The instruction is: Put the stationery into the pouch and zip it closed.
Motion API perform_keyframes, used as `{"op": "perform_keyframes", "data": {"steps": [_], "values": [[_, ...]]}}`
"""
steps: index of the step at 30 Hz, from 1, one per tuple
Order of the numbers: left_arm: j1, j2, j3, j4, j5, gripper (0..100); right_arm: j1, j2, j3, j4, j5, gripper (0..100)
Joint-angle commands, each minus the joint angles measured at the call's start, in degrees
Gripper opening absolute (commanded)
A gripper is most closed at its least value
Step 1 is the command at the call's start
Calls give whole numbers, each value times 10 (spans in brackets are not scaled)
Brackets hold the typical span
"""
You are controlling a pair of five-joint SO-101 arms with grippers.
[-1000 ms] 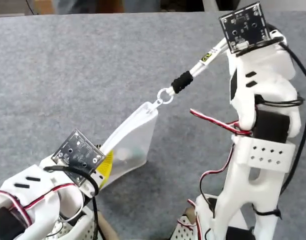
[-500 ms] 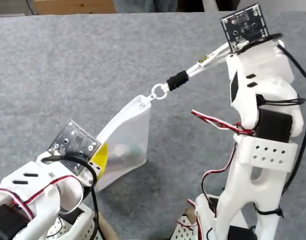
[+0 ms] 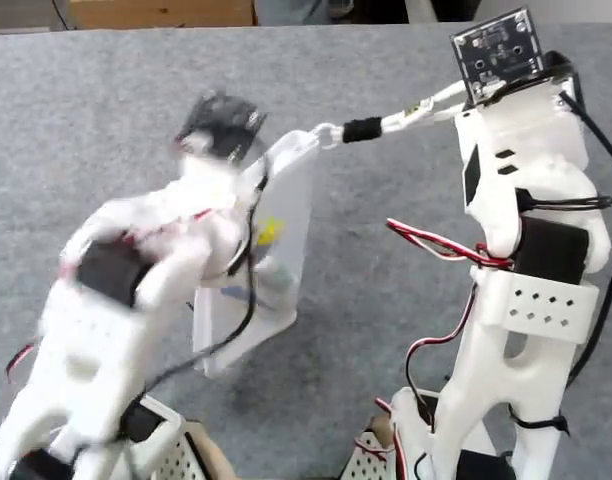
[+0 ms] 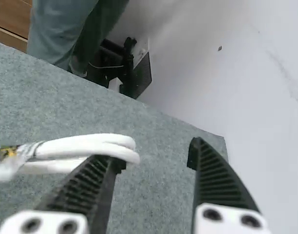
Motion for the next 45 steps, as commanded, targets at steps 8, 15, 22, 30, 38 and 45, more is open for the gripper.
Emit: {"op": "perform_keyframes", "data": {"steps": [8, 15, 22, 30, 38, 45], "values": [[-90, 107, -134, -42, 16, 381, -7, -7, -69, 1, -4, 224], [-140, 178, -236, -41, 15, 383, -64, -7, -78, 5, -4, 224], [-144, 212, -252, -19, 15, 383, -110, -13, -106, 85, -4, 224], [-143, 224, -251, -1, 15, 383, -152, -69, -107, 144, 0, 224], [-144, 225, -215, 4, 15, 384, -171, -89, -140, 232, 42, 304], [-138, 225, -210, 7, 16, 415, -209, -89, -137, 268, 46, 512]]}}
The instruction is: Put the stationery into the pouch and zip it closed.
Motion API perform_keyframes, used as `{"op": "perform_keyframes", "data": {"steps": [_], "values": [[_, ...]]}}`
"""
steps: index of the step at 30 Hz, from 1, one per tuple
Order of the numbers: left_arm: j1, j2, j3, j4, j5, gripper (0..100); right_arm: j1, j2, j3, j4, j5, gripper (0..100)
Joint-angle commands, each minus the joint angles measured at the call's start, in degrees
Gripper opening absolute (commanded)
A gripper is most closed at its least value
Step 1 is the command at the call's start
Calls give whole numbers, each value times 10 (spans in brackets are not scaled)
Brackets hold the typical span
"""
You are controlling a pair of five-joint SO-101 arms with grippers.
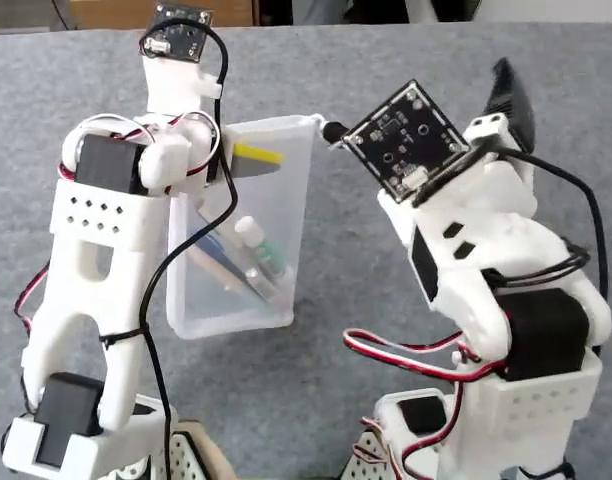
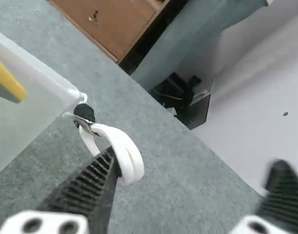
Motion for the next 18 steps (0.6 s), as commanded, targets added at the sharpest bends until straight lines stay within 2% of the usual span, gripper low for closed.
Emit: {"op": "perform_keyframes", "data": {"steps": [1, 7, 10, 14, 18], "values": [[2, 0, -4, 1, 4, 415, -11, -7, -15, 3, 1, 512], [7, -9, -22, 0, 4, 418, -11, -11, -25, 2, -6, 512], [4, -31, -80, 16, 4, 419, -9, -11, -48, 3, -47, 512], [-26, -46, -152, 17, -11, 422, -10, -7, -56, 2, -64, 512], [-65, -47, -171, 21, -33, 474, -9, -7, -22, -8, -65, 512]]}}
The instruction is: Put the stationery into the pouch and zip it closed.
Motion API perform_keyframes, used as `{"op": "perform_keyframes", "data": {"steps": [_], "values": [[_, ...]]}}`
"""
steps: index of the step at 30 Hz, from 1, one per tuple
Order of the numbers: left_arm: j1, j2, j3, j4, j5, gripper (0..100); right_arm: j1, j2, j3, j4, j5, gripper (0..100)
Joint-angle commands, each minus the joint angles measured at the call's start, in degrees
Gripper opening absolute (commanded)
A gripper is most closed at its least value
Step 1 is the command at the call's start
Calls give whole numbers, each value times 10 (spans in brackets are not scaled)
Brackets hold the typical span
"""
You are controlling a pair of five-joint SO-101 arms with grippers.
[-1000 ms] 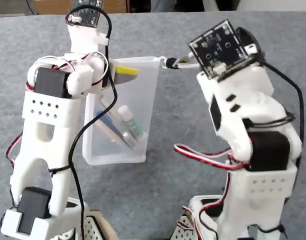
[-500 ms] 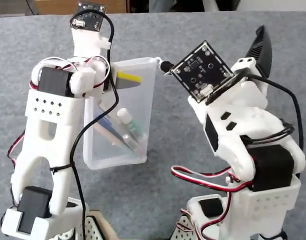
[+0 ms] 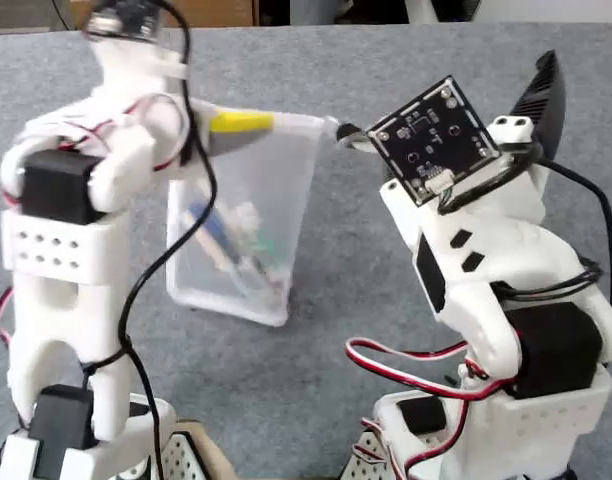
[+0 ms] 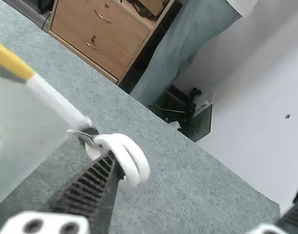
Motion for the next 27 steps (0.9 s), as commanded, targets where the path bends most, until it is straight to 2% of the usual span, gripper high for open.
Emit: {"op": "perform_keyframes", "data": {"steps": [1, 9, 13, 15, 20, 23, 27], "values": [[-31, -18, -36, 4, -12, 474, -5, -6, 22, -18, -7, 512], [-36, -14, -30, 35, -11, 474, 9, -9, 57, -57, -72, 512], [-34, -14, 1, 35, -11, 474, 18, -10, -2, -62, -142, 512], [-31, -14, 33, 25, -10, 474, -7, -8, -44, -62, -184, 512], [-34, -17, 123, 3, 11, 474, -131, -7, -106, -83, -286, 511], [-36, -20, 171, -10, 11, 474, -181, -11, -123, -76, -296, 511], [-34, -21, 190, -5, 11, 474, -192, -16, -104, -7, -296, 511]]}}
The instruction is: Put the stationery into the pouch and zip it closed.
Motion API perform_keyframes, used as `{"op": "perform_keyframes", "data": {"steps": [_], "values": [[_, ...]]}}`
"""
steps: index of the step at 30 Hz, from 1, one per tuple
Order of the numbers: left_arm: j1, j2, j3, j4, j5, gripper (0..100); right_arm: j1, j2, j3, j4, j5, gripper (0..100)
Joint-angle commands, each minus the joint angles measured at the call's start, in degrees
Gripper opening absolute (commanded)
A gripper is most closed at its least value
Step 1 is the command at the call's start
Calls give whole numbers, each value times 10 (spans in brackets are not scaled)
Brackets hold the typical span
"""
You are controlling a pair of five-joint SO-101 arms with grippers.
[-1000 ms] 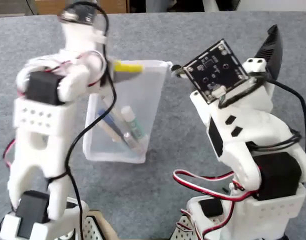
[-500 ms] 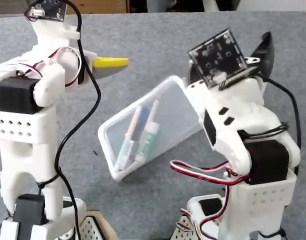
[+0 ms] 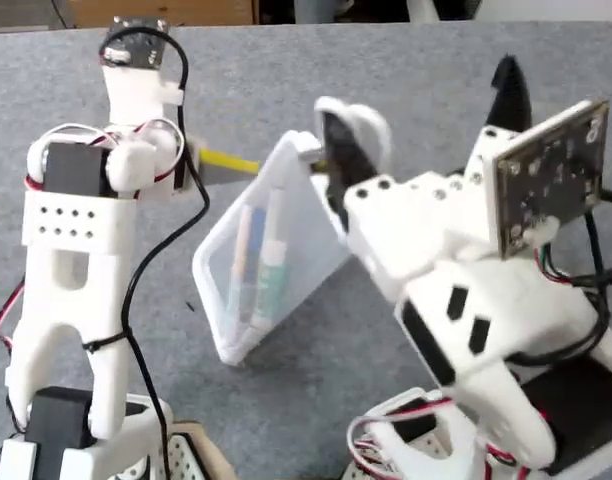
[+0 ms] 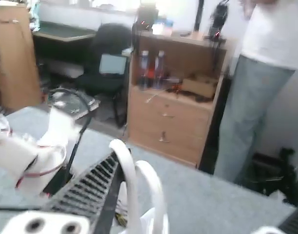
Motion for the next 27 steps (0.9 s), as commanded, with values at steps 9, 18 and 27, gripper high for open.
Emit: {"op": "perform_keyframes", "data": {"steps": [9, 18, 27], "values": [[77, -85, 1, 34, 33, 478, 13, 12, 157, 39, 61, 511], [46, -149, 10, 17, 28, 477, 134, 157, 287, 79, 70, 512], [30, -150, 84, -11, 28, 476, 286, 311, 225, 165, 47, 512]]}}
